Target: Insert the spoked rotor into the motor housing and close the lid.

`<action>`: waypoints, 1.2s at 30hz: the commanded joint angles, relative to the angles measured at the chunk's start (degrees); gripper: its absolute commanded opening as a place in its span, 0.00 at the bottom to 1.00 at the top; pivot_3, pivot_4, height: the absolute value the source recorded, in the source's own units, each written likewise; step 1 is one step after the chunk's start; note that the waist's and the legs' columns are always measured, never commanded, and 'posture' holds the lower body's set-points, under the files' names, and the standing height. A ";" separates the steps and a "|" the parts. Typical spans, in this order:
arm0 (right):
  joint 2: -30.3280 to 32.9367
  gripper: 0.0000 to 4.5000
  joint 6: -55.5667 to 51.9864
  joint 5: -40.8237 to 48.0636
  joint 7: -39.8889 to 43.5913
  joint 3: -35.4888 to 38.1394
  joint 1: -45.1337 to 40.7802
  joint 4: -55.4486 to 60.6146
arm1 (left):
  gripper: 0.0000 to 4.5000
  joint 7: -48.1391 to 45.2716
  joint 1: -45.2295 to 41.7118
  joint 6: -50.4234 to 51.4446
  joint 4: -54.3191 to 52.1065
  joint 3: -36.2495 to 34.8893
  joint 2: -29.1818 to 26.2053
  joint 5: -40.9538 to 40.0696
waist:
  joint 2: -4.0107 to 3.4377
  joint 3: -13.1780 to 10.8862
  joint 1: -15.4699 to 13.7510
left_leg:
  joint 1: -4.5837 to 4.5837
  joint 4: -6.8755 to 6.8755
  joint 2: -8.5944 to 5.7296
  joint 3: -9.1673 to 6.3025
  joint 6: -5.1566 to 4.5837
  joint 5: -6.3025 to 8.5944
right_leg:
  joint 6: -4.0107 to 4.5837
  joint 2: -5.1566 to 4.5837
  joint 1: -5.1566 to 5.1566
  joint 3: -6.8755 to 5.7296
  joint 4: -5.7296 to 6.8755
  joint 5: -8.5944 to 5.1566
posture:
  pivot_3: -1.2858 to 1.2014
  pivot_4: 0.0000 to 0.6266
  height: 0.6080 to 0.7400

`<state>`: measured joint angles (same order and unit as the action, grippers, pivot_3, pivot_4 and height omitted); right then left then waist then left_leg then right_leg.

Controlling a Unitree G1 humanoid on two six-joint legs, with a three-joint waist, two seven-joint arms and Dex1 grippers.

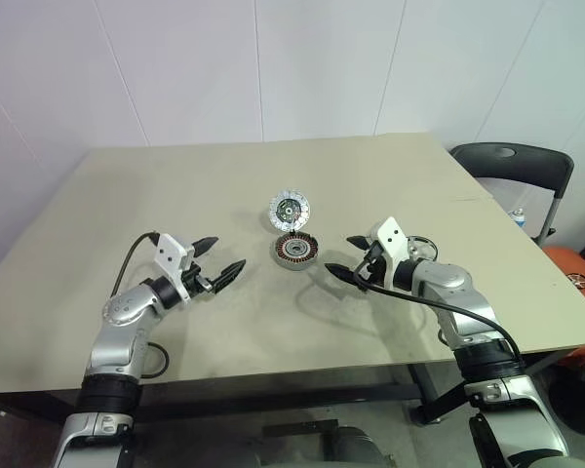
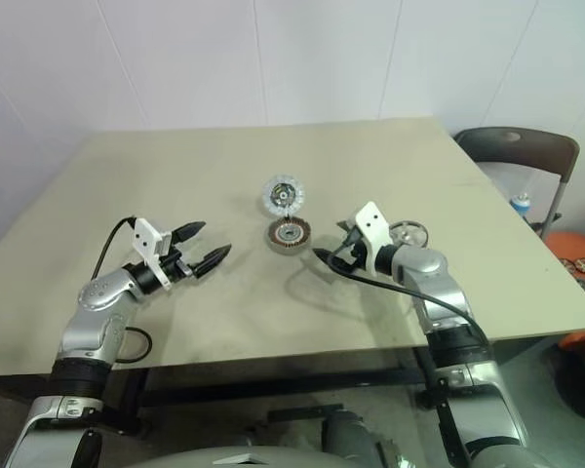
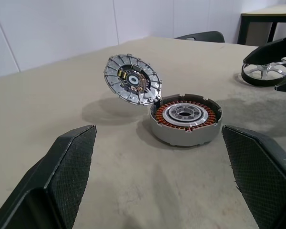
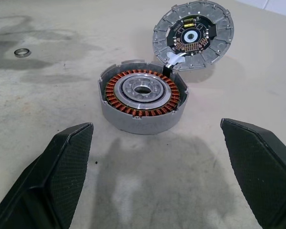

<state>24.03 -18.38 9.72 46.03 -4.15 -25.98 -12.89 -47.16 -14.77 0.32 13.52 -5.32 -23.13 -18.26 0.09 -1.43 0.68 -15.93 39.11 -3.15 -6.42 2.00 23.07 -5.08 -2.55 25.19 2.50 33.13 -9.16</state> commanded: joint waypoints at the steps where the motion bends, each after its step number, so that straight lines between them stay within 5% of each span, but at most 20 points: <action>1: -0.16 1.00 0.88 0.09 0.01 -0.04 -1.39 0.61 | 1.00 0.05 -0.33 -1.16 -1.61 -0.26 -0.24 -0.06 | 0.00 0.00 -0.01 | 0.00 0.00 0.00 0.00 0.00 0.00 | 0.00 0.00 0.00 0.00 0.00 0.00 | 0.52 0.00 1.00; 36: -0.89 1.00 -0.12 -1.63 -0.49 -2.93 -1.99 0.24 | 1.00 -0.38 -0.23 -0.70 -1.84 -0.14 -0.17 -0.16 | 0.00 0.00 0.00 | 0.00 0.00 0.00 0.00 0.00 0.00 | 0.00 0.00 0.00 0.00 0.01 0.00 | 0.52 0.00 1.00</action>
<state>23.47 -19.00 8.76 45.66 -6.42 -26.00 -12.91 -47.40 -14.21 0.40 13.50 -5.26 -23.07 -18.05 0.10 -1.43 0.68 -15.92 39.11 -3.15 -6.42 2.00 23.07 -5.08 -2.55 25.19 2.49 33.13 -9.16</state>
